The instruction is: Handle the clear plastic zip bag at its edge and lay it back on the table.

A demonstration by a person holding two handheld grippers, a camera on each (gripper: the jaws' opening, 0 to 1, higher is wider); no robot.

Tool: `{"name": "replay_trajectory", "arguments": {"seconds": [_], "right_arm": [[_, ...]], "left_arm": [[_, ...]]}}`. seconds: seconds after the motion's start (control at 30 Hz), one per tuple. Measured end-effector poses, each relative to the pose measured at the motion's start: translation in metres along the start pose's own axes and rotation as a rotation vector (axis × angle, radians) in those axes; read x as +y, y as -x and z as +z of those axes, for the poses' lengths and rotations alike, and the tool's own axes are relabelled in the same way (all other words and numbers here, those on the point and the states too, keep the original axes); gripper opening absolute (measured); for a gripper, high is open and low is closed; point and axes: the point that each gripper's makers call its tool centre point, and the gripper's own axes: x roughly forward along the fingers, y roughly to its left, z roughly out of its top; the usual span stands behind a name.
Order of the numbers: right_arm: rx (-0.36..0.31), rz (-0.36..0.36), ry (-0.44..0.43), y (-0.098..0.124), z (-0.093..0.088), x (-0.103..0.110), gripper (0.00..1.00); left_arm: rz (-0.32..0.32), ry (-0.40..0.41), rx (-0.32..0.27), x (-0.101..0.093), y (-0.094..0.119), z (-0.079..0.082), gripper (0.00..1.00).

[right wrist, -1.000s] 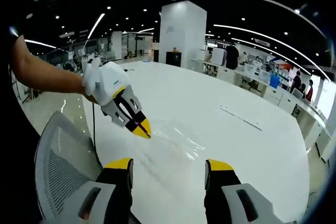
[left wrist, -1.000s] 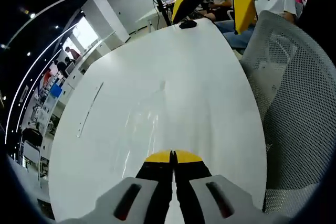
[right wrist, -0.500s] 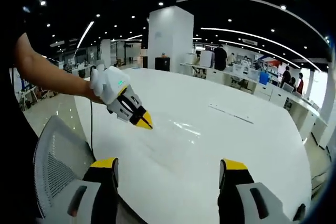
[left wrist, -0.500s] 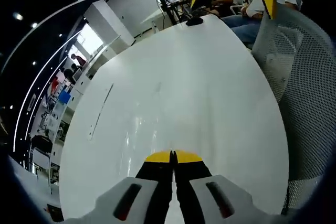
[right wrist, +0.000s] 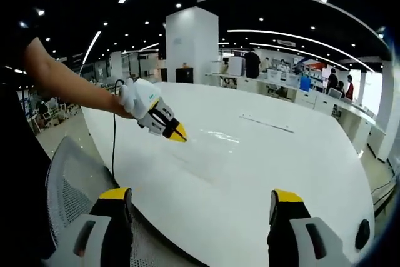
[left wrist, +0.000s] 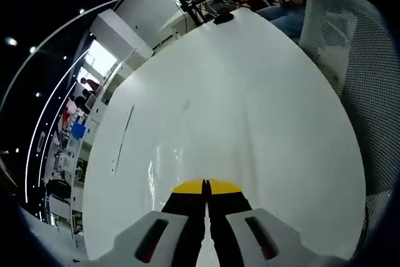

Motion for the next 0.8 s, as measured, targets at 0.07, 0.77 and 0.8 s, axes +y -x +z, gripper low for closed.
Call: {"name": "replay_trajectory", "arguments": {"seconds": [0.07, 0.77, 0.8], "right_arm": [[0.006, -0.006, -0.008, 0.001, -0.003, 0.0, 0.93], [0.013, 0.008, -0.003, -0.005, -0.006, 0.001, 0.93], [0.016, 0.01, 0.002, -0.006, -0.006, 0.001, 0.94]], "left_arm": [[-0.01, -0.001, 0.0, 0.001, -0.003, 0.001, 0.0], [-0.077, 0.095, 0.02, -0.023, 0.014, -0.003, 0.06], [-0.08, 0.102, 0.021, -0.025, 0.016, -0.004, 0.07]]}}
